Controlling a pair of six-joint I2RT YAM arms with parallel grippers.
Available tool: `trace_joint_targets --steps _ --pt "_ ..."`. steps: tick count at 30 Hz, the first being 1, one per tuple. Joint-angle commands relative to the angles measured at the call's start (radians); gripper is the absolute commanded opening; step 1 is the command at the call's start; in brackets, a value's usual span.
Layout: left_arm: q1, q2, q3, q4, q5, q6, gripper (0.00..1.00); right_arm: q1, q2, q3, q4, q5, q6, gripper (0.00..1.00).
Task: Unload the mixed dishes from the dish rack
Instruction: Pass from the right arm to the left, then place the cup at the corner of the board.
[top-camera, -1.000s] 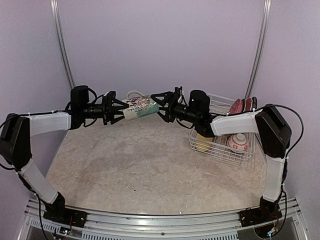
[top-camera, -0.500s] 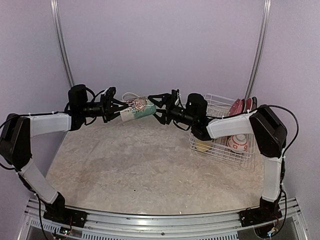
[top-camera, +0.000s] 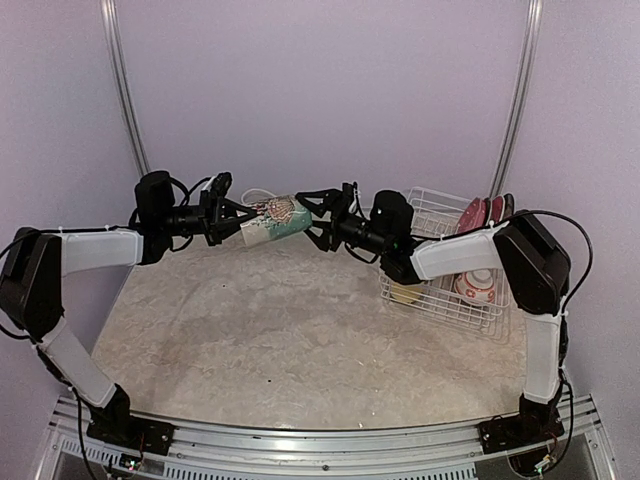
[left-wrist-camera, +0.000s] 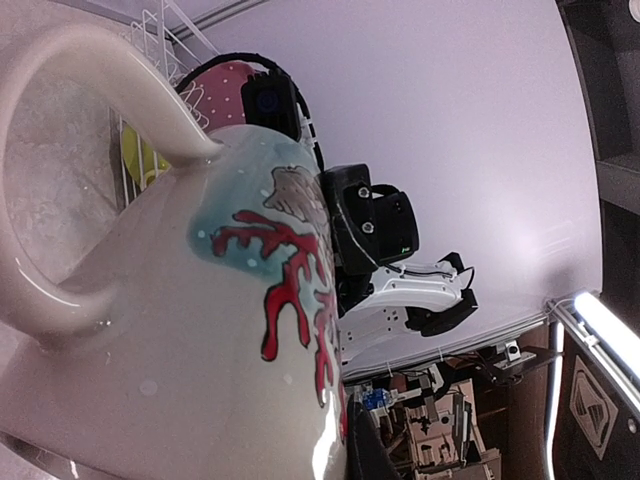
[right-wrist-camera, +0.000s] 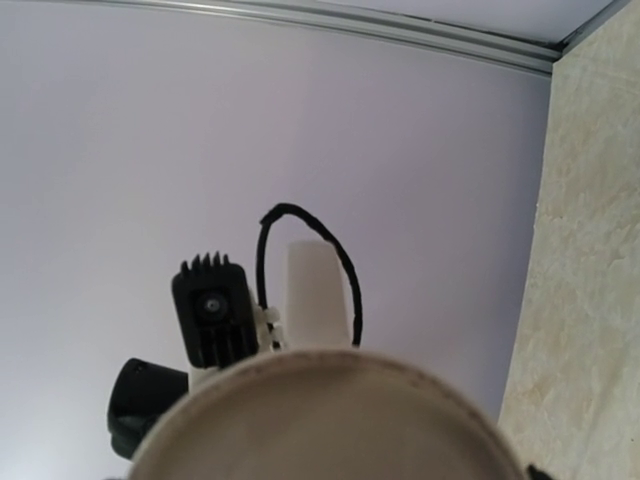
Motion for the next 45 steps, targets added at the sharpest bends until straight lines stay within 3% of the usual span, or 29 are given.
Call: trace_joint_targets --steps 1,5,9,15,17,19,22,25,29,36,40,45 --pt "0.012 -0.025 -0.010 -0.024 -0.046 -0.037 0.00 0.019 -0.012 -0.007 0.177 -0.004 -0.070 0.42" --pt "0.021 -0.044 -0.008 -0.061 -0.060 -0.009 0.00 0.019 -0.035 -0.031 0.127 0.006 -0.122 0.78" --pt "0.032 -0.057 -0.002 -0.072 -0.055 0.002 0.00 0.010 -0.060 -0.069 0.074 0.019 -0.157 0.99" --pt "0.048 -0.064 0.002 -0.059 -0.038 -0.001 0.00 -0.023 -0.102 -0.155 0.082 0.022 -0.175 1.00" --pt "0.058 -0.074 0.022 -0.159 -0.074 0.047 0.00 -0.030 -0.131 -0.159 -0.013 0.036 -0.236 1.00" --pt "0.066 -0.089 0.074 -0.376 -0.152 0.157 0.00 -0.031 -0.167 -0.141 -0.144 0.055 -0.323 1.00" --pt "0.068 -0.114 0.172 -0.787 -0.390 0.363 0.00 -0.031 -0.192 -0.055 -0.405 0.091 -0.470 1.00" --pt "0.068 -0.119 0.246 -1.025 -0.656 0.437 0.00 -0.030 -0.199 0.007 -0.599 0.136 -0.567 1.00" --pt "0.071 -0.107 0.328 -1.212 -0.917 0.472 0.00 -0.029 -0.182 0.113 -0.881 0.251 -0.665 1.00" --pt "0.079 -0.054 0.436 -1.398 -1.291 0.488 0.00 -0.006 -0.091 0.393 -1.346 0.509 -0.811 1.00" --pt "0.114 0.018 0.497 -1.483 -1.350 0.486 0.00 -0.002 -0.040 0.532 -1.524 0.621 -0.853 1.00" --pt "0.203 0.067 0.518 -1.494 -1.281 0.524 0.00 0.006 -0.048 0.565 -1.608 0.759 -0.892 1.00"
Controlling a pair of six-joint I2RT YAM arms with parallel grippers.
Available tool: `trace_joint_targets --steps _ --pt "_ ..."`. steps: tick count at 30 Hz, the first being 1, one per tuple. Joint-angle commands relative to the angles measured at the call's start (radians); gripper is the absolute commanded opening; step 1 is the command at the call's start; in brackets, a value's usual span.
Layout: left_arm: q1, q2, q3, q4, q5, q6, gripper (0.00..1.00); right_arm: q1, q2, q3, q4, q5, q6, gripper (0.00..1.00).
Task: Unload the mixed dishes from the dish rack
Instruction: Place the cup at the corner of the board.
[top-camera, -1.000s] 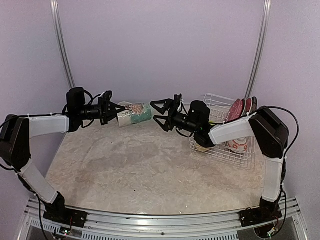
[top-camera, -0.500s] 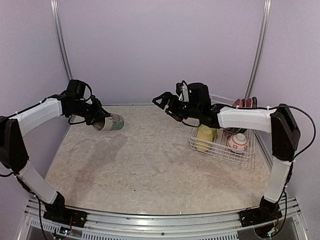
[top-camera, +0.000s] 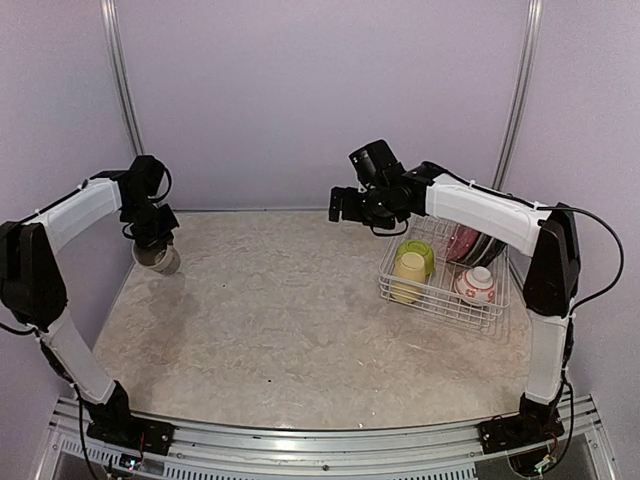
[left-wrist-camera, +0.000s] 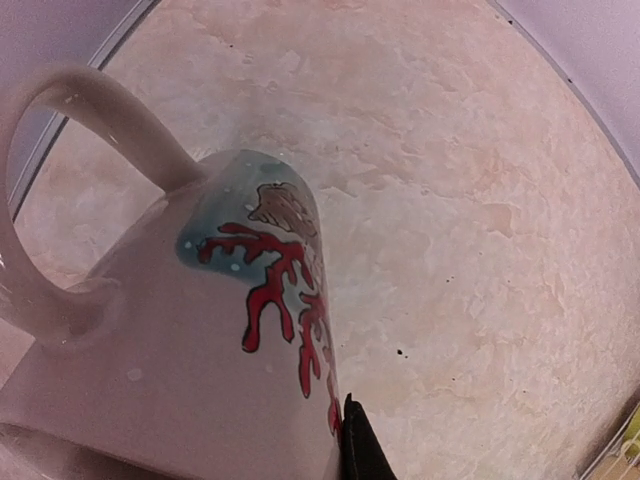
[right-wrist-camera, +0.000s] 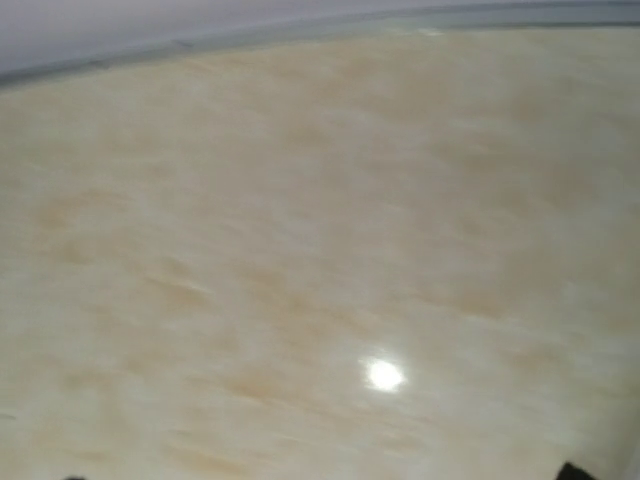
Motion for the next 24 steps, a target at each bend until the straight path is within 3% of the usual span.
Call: trace_joint_targets --steps 1,9,21,24 --pt "0.082 0.032 0.058 -0.025 -0.019 0.068 0.00 0.015 0.001 0.026 -0.191 0.201 -0.065 1.00" --pt "0.153 0.147 0.150 -0.117 0.000 0.189 0.00 0.020 -0.124 -0.122 -0.087 0.292 -0.093 1.00" --pt "0.179 0.225 0.186 -0.148 0.047 0.242 0.00 0.020 -0.220 -0.226 0.038 0.098 -0.201 1.00" --pt "0.181 0.239 0.198 -0.157 0.055 0.244 0.06 0.021 -0.256 -0.262 0.058 0.099 -0.209 1.00"
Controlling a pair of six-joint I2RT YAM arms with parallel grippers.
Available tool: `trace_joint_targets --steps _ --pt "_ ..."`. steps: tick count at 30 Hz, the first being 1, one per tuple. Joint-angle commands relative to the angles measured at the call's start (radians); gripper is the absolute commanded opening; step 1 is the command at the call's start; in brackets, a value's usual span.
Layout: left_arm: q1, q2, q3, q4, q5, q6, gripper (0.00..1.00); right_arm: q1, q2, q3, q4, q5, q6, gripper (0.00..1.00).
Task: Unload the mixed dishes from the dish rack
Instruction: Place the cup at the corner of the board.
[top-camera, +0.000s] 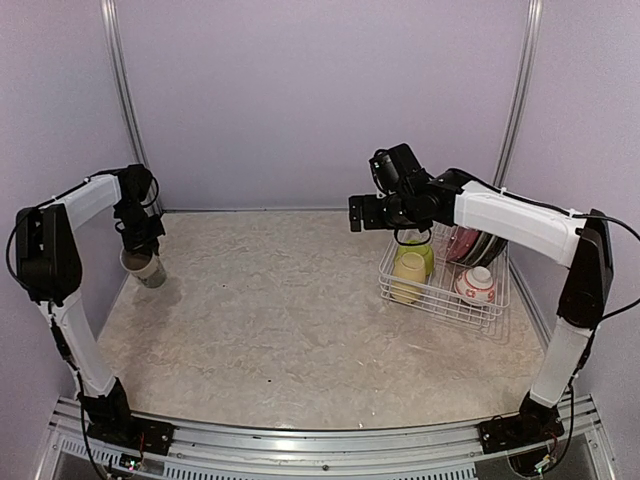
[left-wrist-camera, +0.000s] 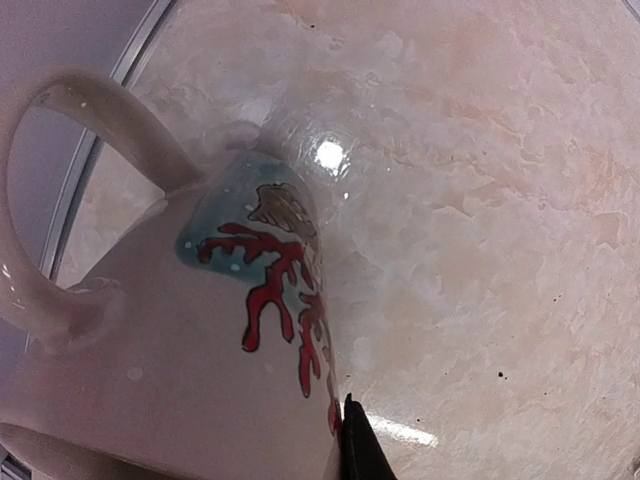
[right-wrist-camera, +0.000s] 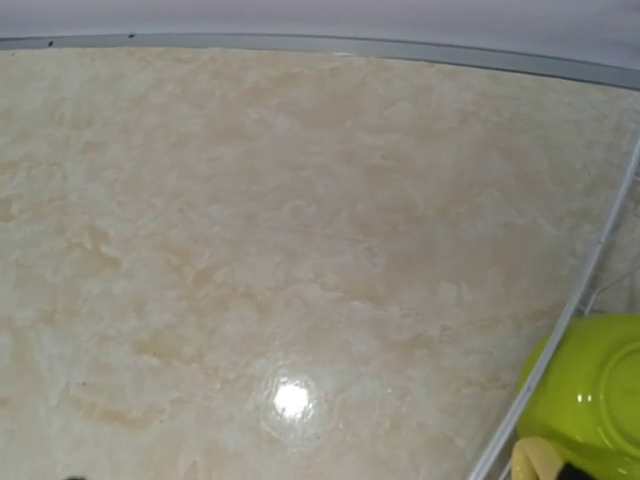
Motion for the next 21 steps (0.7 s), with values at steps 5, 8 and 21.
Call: trace_joint_targets --steps 5,8,21 --pt "0.010 -0.011 0.028 0.012 0.015 0.039 0.29 0.009 -0.109 -0.088 0.046 -0.006 -0.036 1.00" --pt "0.010 -0.036 0.018 0.025 0.012 0.041 0.41 0.010 -0.122 -0.103 0.043 -0.007 -0.032 1.00" --pt "0.002 -0.214 -0.080 0.163 0.079 0.070 0.73 0.012 -0.150 -0.183 0.033 -0.010 -0.032 1.00"
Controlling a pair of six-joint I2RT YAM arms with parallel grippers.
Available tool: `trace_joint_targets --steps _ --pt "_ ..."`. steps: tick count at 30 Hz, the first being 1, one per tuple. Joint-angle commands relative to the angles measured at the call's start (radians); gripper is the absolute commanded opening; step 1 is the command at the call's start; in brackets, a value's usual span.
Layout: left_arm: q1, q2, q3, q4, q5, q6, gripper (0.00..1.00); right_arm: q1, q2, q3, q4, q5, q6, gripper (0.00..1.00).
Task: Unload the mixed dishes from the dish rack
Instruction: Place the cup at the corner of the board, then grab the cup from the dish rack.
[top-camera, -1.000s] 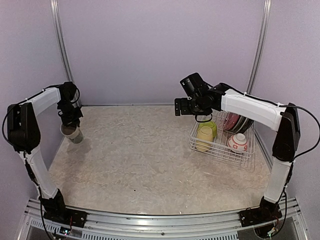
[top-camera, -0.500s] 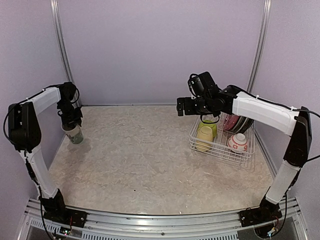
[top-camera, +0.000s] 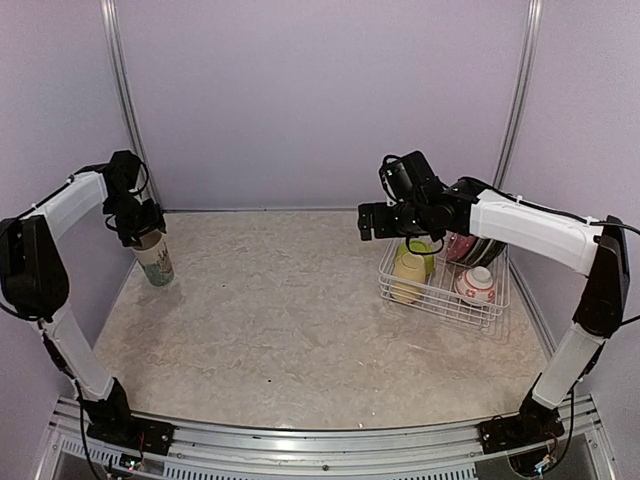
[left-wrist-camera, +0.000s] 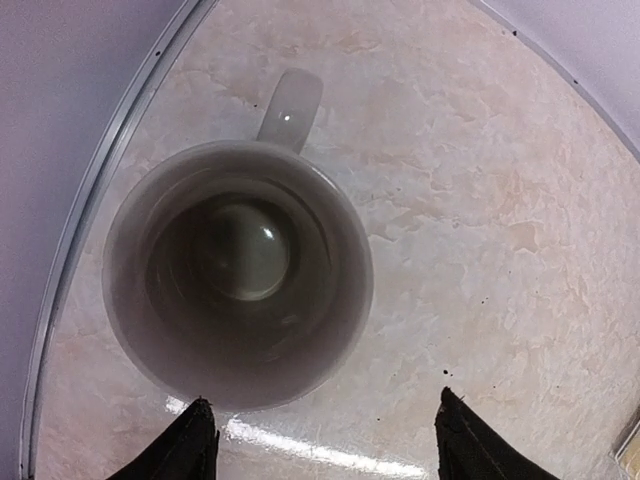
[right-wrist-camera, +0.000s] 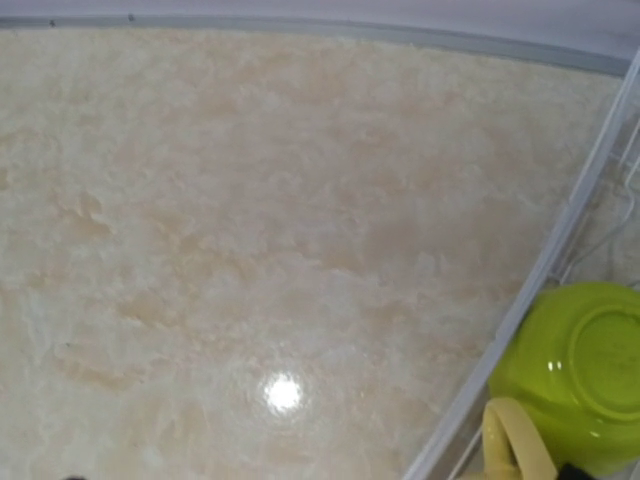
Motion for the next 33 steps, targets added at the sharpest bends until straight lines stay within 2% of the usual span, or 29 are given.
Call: trace_joint_targets --steps 1,8,14,20,25,33 --pt "-0.003 -0.108 -0.054 0.086 0.045 0.020 0.75 0.015 -0.043 -0.045 -0.014 0.011 -0.001 1.00" --pt "-0.033 -0.264 -0.157 0.239 0.163 0.028 0.90 0.020 -0.089 -0.077 -0.153 0.119 0.042 1.00" --pt "-0.130 -0.309 -0.175 0.267 0.156 0.074 0.92 0.013 -0.093 -0.103 -0.340 0.200 0.161 1.00" --pt "-0.193 -0.366 -0.218 0.325 0.194 0.105 0.92 -0.055 -0.051 -0.123 -0.335 0.047 0.179 1.00" --pt "-0.218 -0.391 -0.233 0.345 0.198 0.112 0.92 -0.112 -0.028 -0.163 -0.244 -0.038 0.164 1.00" --pt "-0.223 -0.370 -0.220 0.329 0.202 0.115 0.91 -0.135 0.107 -0.077 -0.253 -0.019 0.163 0.97"
